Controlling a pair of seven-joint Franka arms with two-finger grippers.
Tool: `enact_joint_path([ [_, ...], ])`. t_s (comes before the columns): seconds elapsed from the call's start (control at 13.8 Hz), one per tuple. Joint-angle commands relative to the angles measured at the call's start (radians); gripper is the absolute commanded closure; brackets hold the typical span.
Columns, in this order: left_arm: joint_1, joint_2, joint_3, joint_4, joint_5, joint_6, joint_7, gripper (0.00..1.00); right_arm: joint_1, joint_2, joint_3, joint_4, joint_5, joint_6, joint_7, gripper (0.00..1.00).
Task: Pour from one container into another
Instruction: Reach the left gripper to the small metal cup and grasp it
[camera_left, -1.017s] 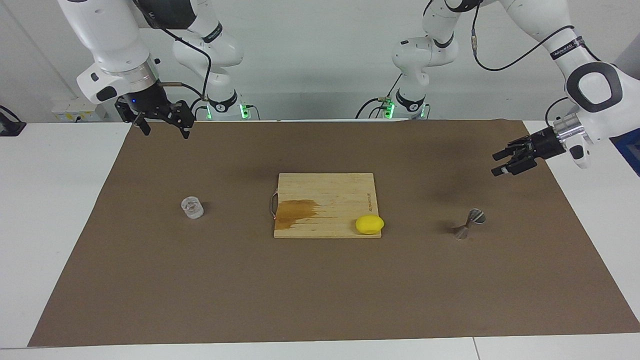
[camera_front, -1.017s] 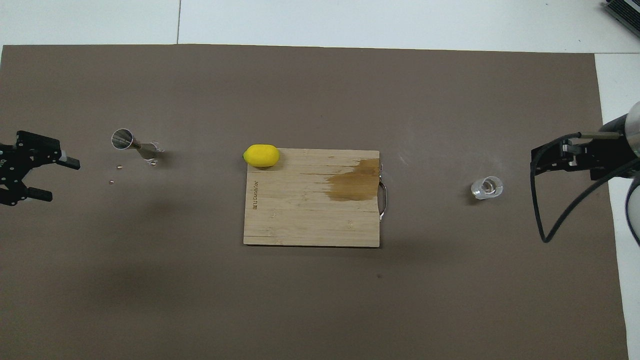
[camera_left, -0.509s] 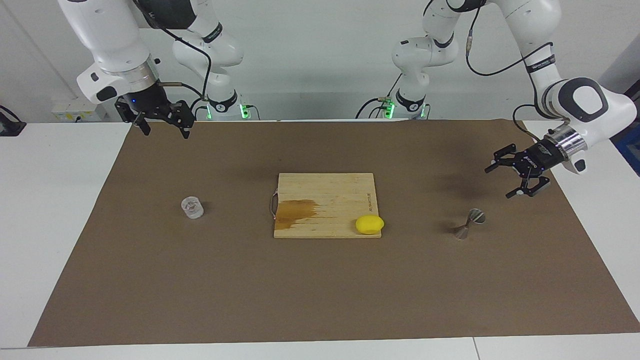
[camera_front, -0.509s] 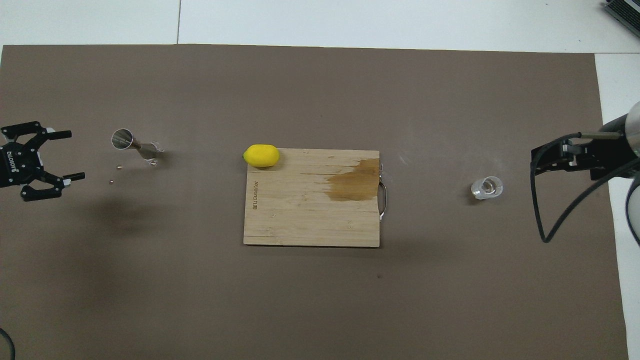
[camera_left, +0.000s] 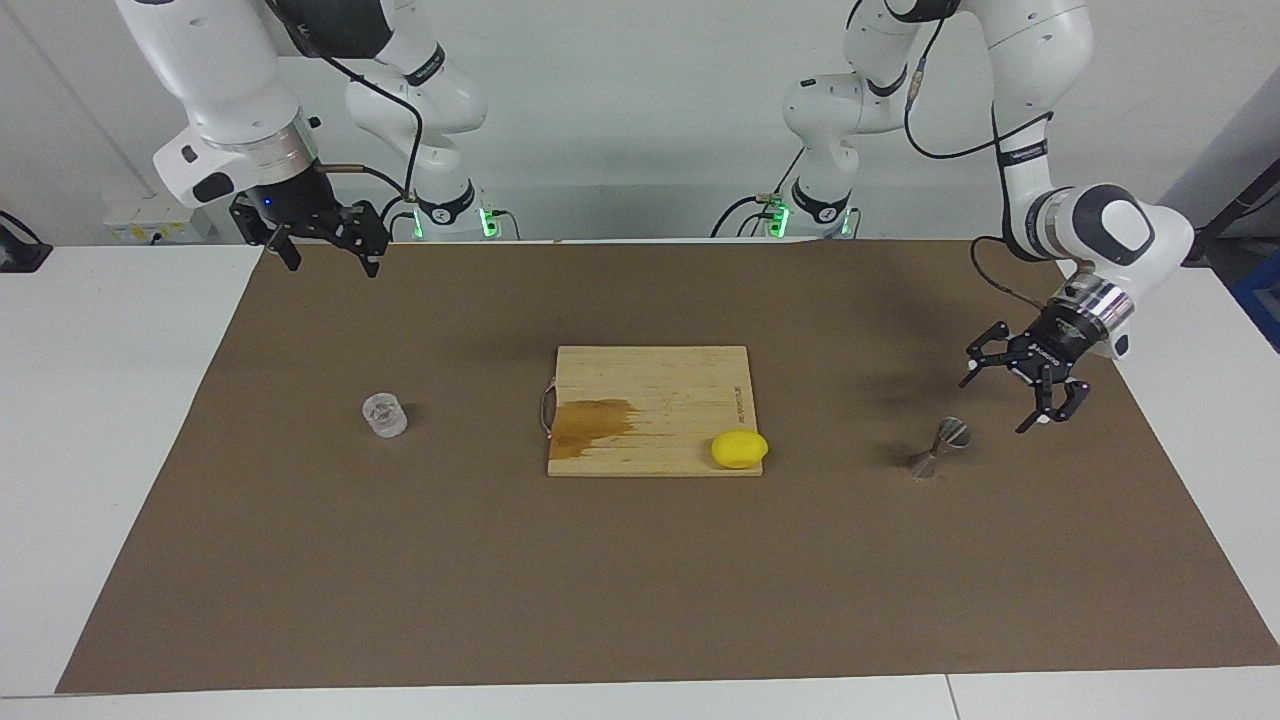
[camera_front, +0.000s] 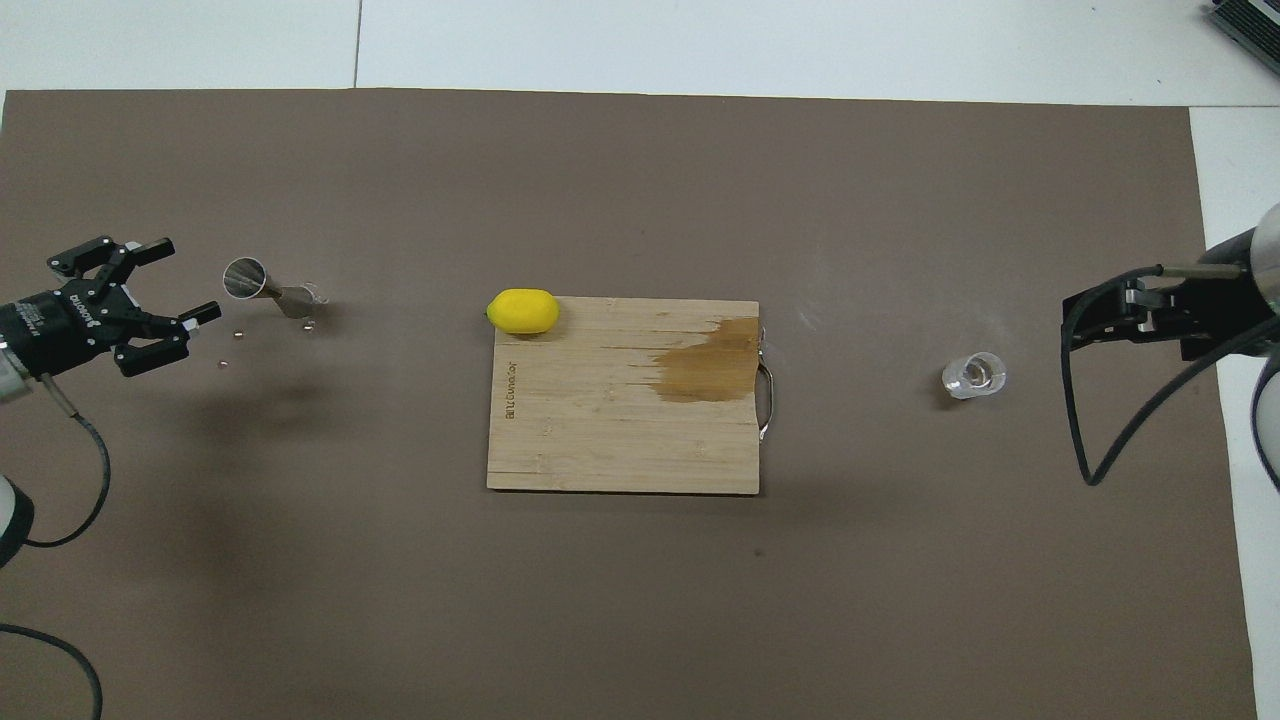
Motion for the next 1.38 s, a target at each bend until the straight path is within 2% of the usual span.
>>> enact_joint_path([
  [0.0,-0.025,-0.025,0.002,-0.069,-0.091,0.047,0.088,0.0,-0.005,-0.014,0.004,-0.015,-0.007,-0.002,-0.013,0.0],
  [0.65,-0.051,0.042,-0.004,-0.07,-0.178,0.092,0.187,0.01,-0.005,-0.022,0.004,-0.026,-0.007,0.001,-0.01,0.0],
  [1.09,-0.062,0.044,-0.004,-0.069,-0.185,0.095,0.193,0.13,-0.005,-0.022,0.004,-0.026,-0.007,0.001,-0.01,0.0],
  [1.31,-0.062,0.044,-0.006,-0.064,-0.185,0.099,0.192,0.15,-0.003,-0.022,0.004,-0.026,-0.007,0.001,-0.01,0.0],
])
